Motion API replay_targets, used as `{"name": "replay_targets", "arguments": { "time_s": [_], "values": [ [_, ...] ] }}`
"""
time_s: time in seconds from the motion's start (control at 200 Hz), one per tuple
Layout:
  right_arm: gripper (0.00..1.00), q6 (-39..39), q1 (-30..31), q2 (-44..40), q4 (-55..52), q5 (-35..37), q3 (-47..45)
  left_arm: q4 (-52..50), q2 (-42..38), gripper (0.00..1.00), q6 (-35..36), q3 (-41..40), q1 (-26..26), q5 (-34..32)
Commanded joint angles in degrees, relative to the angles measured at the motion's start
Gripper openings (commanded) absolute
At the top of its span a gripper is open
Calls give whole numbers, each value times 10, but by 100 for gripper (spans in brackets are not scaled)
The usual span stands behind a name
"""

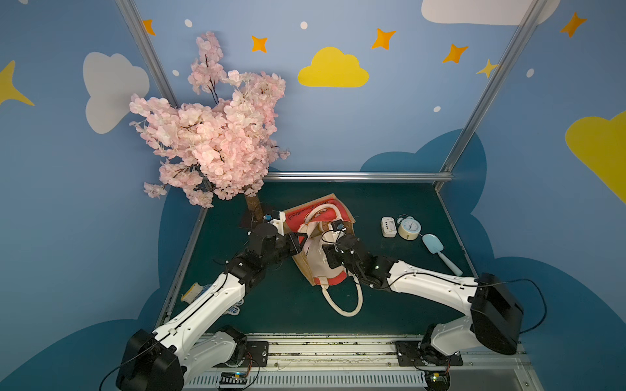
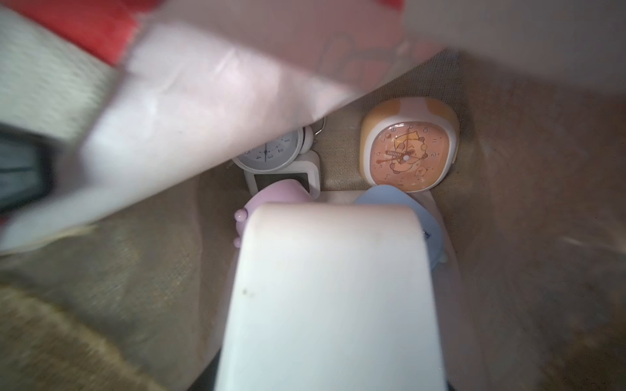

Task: Take the alarm clock out of the canvas bag
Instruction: Pick up the alarm from the canvas bag.

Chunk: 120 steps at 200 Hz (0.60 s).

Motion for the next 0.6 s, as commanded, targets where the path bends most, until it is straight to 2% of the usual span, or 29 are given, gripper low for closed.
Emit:
{"name": "replay_targets", "arguments": {
  "time_s": [0.0,0.295,0.441,0.596],
  "values": [
    [32,-12,6,-43,19,-10,-26,-2,1,24,0,-1,2,-5],
    [32,-90,7,-171,27,2,-105,-5,-1,23,2,-2,2,-10],
    [32,-116,0,-227,24,10,-122,-11,-2,23,4,-1,2,-11],
    [33,-176,-8,-281,19,36,-124,-19,-8,23,7,-2,2,-16]
  ]
}}
